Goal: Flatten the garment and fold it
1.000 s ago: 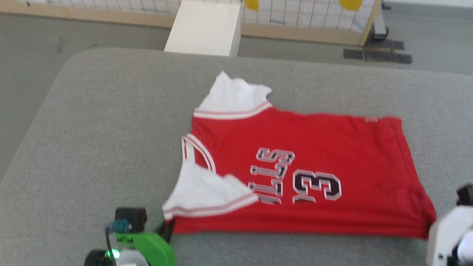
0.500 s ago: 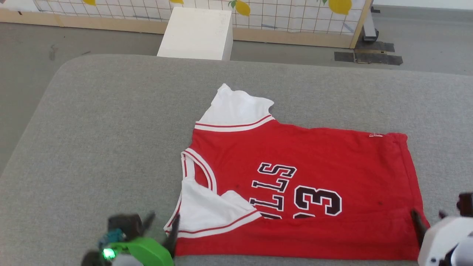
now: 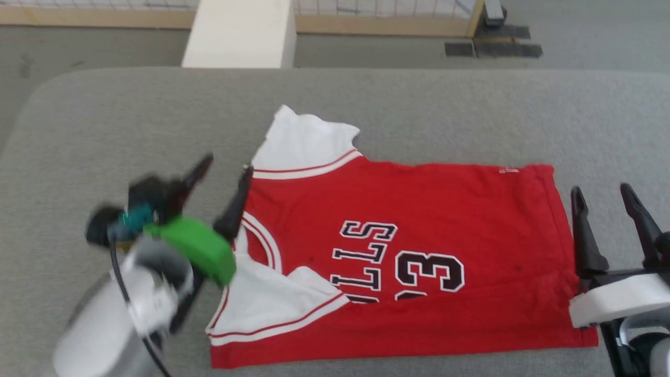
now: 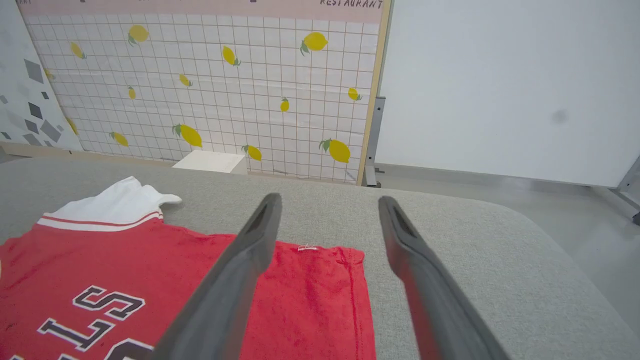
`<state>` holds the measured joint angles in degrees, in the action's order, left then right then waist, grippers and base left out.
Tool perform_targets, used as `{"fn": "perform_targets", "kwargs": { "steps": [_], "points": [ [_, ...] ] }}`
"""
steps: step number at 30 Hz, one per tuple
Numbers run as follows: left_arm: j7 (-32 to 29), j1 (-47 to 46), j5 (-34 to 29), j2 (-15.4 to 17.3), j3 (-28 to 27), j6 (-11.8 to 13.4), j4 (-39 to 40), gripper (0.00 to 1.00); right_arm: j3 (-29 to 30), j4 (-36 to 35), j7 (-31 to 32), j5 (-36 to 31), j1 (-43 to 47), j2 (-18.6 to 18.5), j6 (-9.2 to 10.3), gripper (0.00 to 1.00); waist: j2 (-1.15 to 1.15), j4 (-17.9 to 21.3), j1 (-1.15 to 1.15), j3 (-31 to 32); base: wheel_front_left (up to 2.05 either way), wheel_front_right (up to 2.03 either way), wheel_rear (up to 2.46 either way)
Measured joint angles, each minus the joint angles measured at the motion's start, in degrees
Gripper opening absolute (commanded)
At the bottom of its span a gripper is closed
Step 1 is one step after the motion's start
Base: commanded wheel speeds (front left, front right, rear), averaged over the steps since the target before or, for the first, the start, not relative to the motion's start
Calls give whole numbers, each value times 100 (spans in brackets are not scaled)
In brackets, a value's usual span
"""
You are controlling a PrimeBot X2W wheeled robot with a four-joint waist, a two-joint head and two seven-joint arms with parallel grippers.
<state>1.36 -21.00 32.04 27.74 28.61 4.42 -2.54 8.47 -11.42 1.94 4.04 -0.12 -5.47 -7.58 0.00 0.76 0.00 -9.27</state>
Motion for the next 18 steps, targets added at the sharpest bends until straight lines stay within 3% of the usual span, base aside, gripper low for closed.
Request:
{"fn": "perform_targets", "kwargs": {
  "steps": [6,9,18],
  "points": [
    [-1273,-1378,0,268,237,-720,-757,100,-122,-22,-292,-46,-218,174,0,100,0,301,0,-461,0,0,0],
    [-1848,-2020,20,423,366,-954,-1237,100,-172,-23,-396,-35,-321,231,0,100,0,476,0,-719,0,0,0],
    [-3277,-3349,532,657,422,-1137,-2483,100,-243,31,-553,240,-474,246,0,100,0,991,0,-1465,0,0,0]
  ]
}}
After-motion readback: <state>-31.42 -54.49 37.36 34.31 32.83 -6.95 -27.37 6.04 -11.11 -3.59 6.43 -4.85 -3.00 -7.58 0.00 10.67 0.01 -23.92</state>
